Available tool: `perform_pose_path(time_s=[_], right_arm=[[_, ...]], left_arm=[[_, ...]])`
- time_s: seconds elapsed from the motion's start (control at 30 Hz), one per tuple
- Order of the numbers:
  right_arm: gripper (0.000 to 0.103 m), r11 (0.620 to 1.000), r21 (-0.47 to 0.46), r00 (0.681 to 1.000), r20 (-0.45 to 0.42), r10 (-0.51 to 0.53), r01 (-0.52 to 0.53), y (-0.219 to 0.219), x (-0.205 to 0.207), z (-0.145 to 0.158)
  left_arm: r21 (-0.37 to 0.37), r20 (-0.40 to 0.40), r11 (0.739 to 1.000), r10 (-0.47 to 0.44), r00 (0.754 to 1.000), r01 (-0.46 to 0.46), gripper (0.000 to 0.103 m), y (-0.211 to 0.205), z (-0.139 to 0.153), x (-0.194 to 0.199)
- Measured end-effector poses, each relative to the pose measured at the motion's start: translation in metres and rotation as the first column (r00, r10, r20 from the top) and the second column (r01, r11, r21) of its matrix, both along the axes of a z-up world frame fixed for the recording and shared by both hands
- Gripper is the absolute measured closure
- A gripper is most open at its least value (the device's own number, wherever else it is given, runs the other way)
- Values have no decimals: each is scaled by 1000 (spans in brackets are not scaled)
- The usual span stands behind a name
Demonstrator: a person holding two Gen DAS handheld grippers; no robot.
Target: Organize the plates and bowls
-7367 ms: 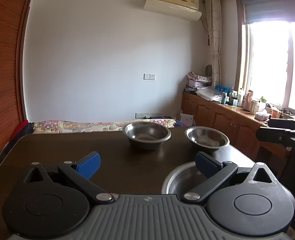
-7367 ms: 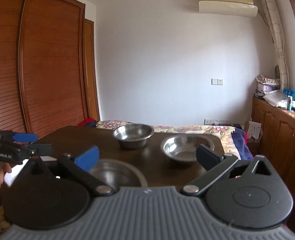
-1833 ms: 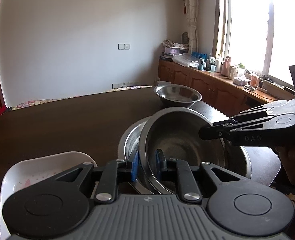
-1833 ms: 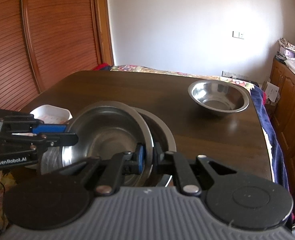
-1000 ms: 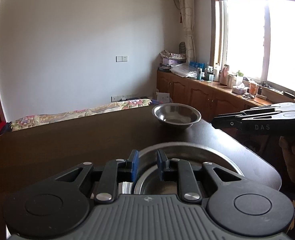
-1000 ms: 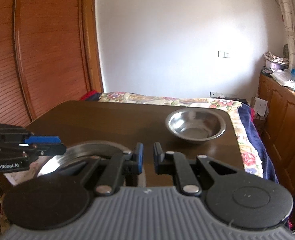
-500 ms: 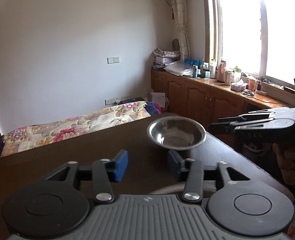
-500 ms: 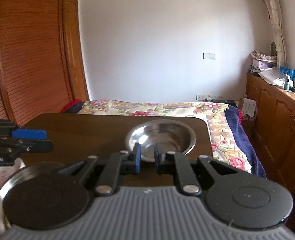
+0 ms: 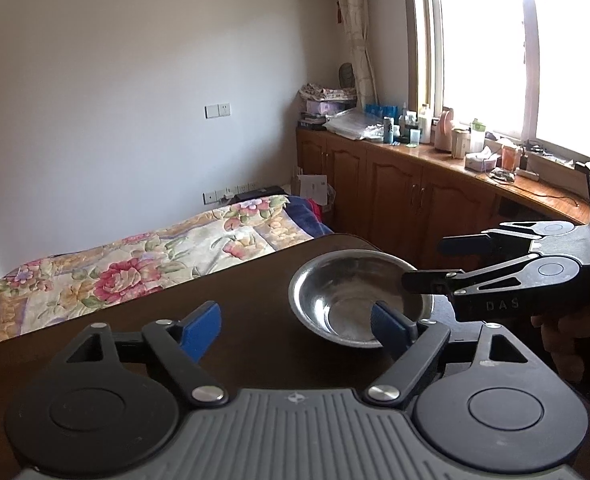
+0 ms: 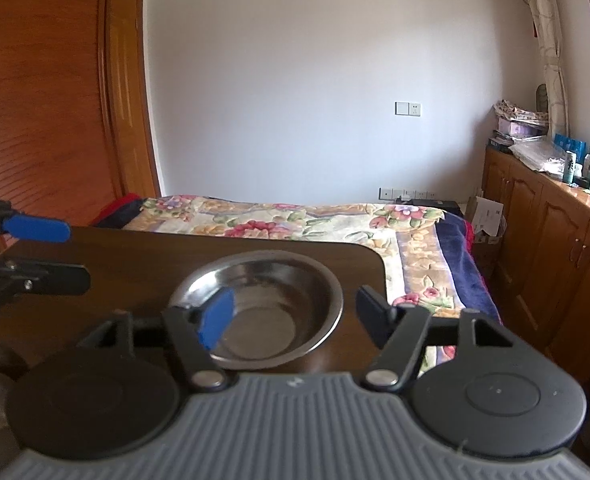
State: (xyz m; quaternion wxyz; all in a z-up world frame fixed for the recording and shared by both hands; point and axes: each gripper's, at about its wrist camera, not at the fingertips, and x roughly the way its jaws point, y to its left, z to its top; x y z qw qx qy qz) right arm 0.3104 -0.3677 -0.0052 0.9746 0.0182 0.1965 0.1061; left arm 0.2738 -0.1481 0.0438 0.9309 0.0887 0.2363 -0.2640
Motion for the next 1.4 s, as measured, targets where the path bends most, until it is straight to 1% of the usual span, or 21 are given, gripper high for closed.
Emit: perform_pose_path(time_s=[0.27, 0.4, 0.5, 0.63, 0.8, 0.87, 0.93, 1.07, 1.17, 1.23, 1.3, 1.33, 1.4], right_arm=[[31, 1000, 4, 1000, -25, 18, -18, -4, 8, -4], [31, 1000, 14, 999, -45, 17, -16, -7, 14, -7], [31, 1000, 22, 998, -57, 15, -14, -10, 15, -9], [31, 999, 27, 997, -74, 22, -20, -12, 16, -10], [31, 999, 26, 996, -86, 28, -26, -12, 18, -10], [31, 999, 31, 995, -94, 33, -30, -13, 19, -11], [31, 999, 34, 994, -101, 37, -34, -15, 21, -12], [32, 999, 33, 993, -108, 43, -39, -15, 22, -13], [36, 998, 41, 991, -121, 53, -48, -14, 24, -14], [41, 997, 51, 989, -135, 62, -56, -13, 26, -15], [47, 997, 55, 987, -145, 68, -60, -12, 27, -17], [50, 996, 55, 986, -149, 71, -63, -11, 27, -17], [54, 996, 57, 985, -153, 74, -66, -10, 27, -18]], left_arm=[[17, -64, 1000, -13, 998, 14, 0, -12, -9, 23], [40, -98, 999, -18, 995, 22, 9, -20, -14, 35], [52, -120, 998, -20, 993, 26, 13, -24, -17, 43], [64, -138, 997, -24, 990, 33, 16, -29, -18, 51], [86, -157, 995, -26, 987, 40, 24, -33, -24, 56], [78, -174, 996, -27, 984, 41, 27, -33, -24, 59], [73, -187, 997, -25, 982, 39, 27, -33, -24, 61], [78, -207, 996, -26, 978, 43, 32, -35, -25, 65], [78, -223, 996, -24, 974, 43, 36, -36, -26, 66], [79, -233, 996, -22, 972, 42, 39, -37, -27, 68], [85, -237, 995, -22, 971, 43, 48, -37, -27, 69], [81, -241, 996, -22, 970, 43, 50, -37, -27, 69], [75, -244, 996, -23, 969, 43, 51, -36, -26, 70]])
